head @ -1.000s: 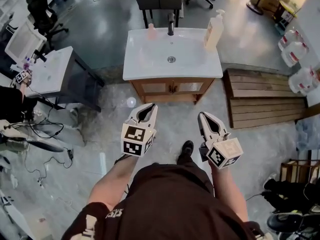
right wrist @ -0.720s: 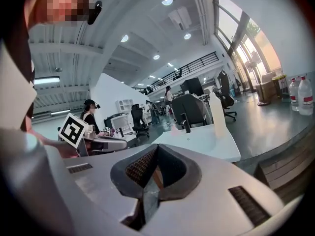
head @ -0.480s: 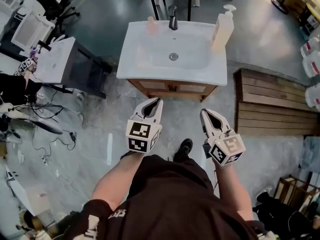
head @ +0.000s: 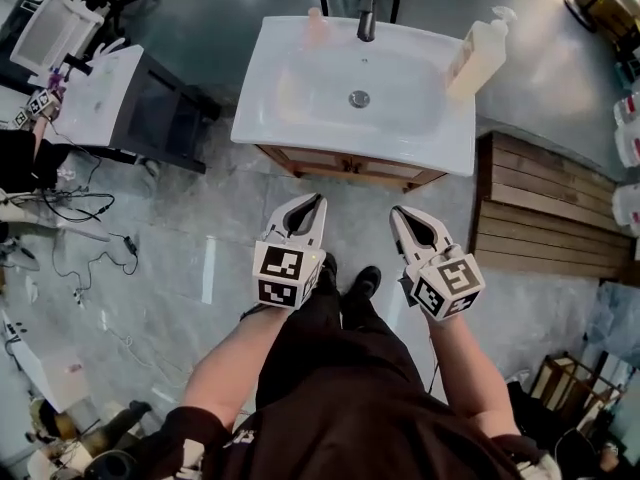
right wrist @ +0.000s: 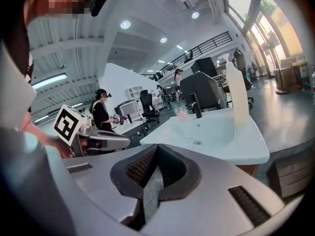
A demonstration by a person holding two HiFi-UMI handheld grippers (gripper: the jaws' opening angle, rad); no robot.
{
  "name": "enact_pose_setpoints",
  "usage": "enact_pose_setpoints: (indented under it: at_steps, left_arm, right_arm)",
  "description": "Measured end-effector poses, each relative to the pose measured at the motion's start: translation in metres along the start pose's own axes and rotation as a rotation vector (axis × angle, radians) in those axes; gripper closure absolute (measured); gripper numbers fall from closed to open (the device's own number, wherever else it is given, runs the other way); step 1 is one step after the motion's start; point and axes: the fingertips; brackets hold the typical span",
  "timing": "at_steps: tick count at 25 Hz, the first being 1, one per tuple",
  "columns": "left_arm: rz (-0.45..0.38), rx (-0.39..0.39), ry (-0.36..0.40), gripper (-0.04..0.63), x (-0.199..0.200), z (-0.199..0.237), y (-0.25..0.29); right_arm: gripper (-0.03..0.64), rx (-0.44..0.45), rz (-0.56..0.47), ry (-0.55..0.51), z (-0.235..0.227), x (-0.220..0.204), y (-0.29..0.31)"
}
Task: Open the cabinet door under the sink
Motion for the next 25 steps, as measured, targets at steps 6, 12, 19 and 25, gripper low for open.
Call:
enact_pose_setpoints:
  at_steps: [6,12,19,25]
  left_arm:
    - [-0.013,-0.039,-0.018,0.568,-0.023,0.041,0.015]
    - [0.014,-0.078,0.036,0.569,-0.064,0.06,0.044]
    - [0.029,-0.064,0.028,0.569,-0.105,0.071,0.078]
    - [0.007,-0.138,0.036,0.568,-0.141,0.062,0.108]
  right_arm:
    - [0.603,-0.017,0.048,-0.033,0.013,-0.017,0.059]
    - [0.603,-0.024,0.051,-0.039,0.011,-0.048,0.103]
    - [0.603,-0.07,0.099,-0.041,-0.015,-0.106,0.127]
    - [0.583,-0.092,0.144,-0.04,-0.043,-0.171,0.145]
Point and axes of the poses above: the fingertips, and each gripper's own axes: y forward along the fingers, z to its left, x out of its top, and after that the axes turned 2 degrees about -z, right-handed
